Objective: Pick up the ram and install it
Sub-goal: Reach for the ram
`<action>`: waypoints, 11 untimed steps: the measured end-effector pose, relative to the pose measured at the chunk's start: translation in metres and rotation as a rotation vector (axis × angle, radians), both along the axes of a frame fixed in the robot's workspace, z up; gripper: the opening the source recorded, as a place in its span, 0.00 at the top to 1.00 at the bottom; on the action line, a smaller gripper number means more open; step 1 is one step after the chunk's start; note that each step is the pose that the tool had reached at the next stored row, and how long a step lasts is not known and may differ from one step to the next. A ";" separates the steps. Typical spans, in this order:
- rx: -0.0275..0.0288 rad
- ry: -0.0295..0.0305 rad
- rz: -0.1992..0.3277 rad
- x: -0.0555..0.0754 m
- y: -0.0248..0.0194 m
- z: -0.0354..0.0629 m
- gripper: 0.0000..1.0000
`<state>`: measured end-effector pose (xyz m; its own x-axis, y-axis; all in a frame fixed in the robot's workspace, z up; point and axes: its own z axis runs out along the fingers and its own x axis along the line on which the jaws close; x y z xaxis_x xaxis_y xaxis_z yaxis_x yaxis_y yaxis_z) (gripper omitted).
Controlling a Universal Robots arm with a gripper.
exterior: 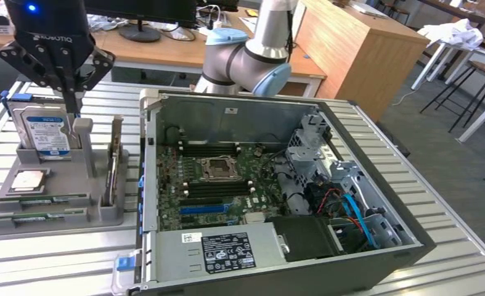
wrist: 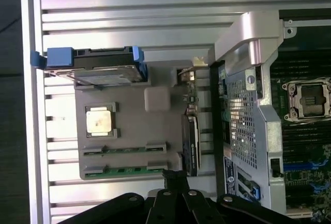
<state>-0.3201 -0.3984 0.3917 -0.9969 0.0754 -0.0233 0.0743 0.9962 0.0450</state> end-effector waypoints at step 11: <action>0.0000 -0.0001 0.000 -0.022 0.0000 -0.0005 0.90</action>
<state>-0.3422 -0.3984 0.3912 -0.9969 0.0755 -0.0233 0.0744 0.9962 0.0451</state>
